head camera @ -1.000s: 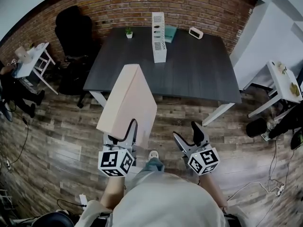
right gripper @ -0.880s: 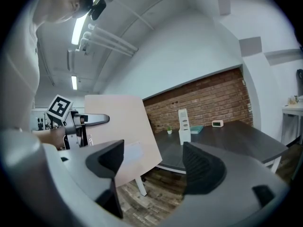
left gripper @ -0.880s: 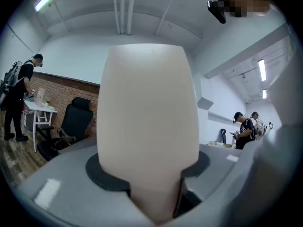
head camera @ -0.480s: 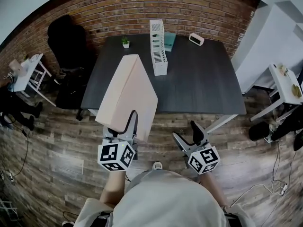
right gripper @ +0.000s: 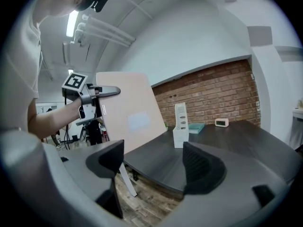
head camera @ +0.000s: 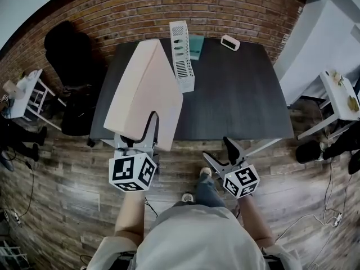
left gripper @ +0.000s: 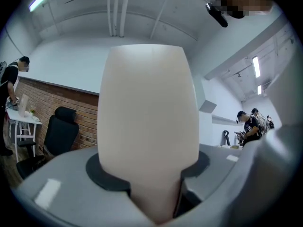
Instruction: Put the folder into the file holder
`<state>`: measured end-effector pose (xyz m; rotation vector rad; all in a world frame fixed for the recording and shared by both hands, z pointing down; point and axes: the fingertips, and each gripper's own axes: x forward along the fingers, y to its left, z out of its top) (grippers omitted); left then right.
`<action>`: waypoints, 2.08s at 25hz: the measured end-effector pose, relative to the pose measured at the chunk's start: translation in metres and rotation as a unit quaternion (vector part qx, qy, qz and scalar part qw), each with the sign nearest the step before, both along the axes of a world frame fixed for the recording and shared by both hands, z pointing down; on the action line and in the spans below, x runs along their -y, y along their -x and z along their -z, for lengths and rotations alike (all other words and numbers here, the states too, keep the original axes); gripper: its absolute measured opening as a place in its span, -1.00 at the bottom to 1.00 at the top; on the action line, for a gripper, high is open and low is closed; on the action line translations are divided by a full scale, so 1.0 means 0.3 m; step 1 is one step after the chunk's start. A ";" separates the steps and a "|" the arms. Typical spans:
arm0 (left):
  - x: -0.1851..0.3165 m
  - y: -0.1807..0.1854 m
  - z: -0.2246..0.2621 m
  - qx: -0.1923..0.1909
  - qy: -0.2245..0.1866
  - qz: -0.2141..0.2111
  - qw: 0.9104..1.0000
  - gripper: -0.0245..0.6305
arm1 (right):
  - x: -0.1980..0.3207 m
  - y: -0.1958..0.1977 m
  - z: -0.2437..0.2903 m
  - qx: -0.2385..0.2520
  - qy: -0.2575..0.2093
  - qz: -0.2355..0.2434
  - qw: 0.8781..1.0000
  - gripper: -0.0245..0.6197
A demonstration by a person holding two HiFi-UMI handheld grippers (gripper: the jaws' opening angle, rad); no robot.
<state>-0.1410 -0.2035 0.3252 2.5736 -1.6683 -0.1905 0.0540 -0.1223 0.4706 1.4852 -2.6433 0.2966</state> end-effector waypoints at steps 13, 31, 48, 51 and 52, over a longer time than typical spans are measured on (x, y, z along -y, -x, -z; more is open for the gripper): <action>0.384 -0.072 0.024 0.002 0.000 0.047 0.999 -0.08 | 0.667 -0.089 -0.104 -0.049 0.006 0.065 0.997 0.21; 0.673 -0.169 0.116 0.004 -0.001 0.086 0.996 -0.08 | 1.170 0.070 -0.408 -0.110 0.082 0.185 0.973 0.20; 0.796 -0.160 0.111 0.039 -0.017 0.090 0.995 -0.08 | 1.155 0.293 -0.422 -0.097 0.075 0.260 0.958 0.13; 0.812 -0.165 0.112 0.044 -0.015 0.089 0.995 -0.08 | 1.159 0.286 -0.423 -0.095 0.078 0.259 0.958 0.13; 0.815 -0.168 0.114 0.044 -0.012 0.087 0.995 -0.08 | 1.161 0.280 -0.422 -0.095 0.079 0.257 0.958 0.13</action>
